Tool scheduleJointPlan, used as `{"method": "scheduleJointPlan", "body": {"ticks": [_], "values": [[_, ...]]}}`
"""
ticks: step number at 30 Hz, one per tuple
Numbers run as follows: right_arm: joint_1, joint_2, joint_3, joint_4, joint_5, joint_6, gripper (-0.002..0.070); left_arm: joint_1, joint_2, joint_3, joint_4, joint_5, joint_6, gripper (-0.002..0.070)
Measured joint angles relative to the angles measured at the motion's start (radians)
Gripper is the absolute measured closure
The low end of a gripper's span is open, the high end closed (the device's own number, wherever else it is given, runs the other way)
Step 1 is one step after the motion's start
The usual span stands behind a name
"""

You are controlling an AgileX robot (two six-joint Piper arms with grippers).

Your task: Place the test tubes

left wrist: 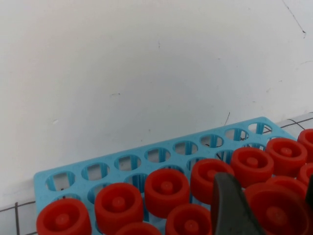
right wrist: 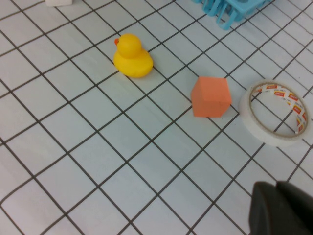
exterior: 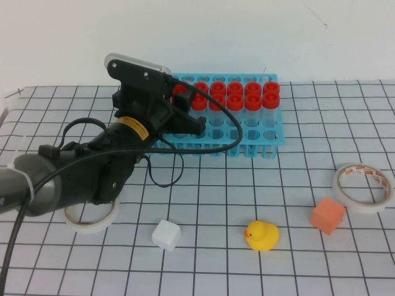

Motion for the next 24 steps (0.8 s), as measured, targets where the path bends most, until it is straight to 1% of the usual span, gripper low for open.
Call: {"method": "scheduleJointPlan", "body": {"ticks": [13, 24], "values": [[0.0, 0.0, 0.0, 0.0, 0.0, 0.0, 0.0678, 0.0, 0.0, 0.0, -0.033, 0.048, 0.012, 0.0408], [0.0, 0.0, 0.0, 0.0, 0.0, 0.0, 0.0678, 0.0, 0.025, -0.001, -0.036, 0.034, 0.012, 0.0408]]}}
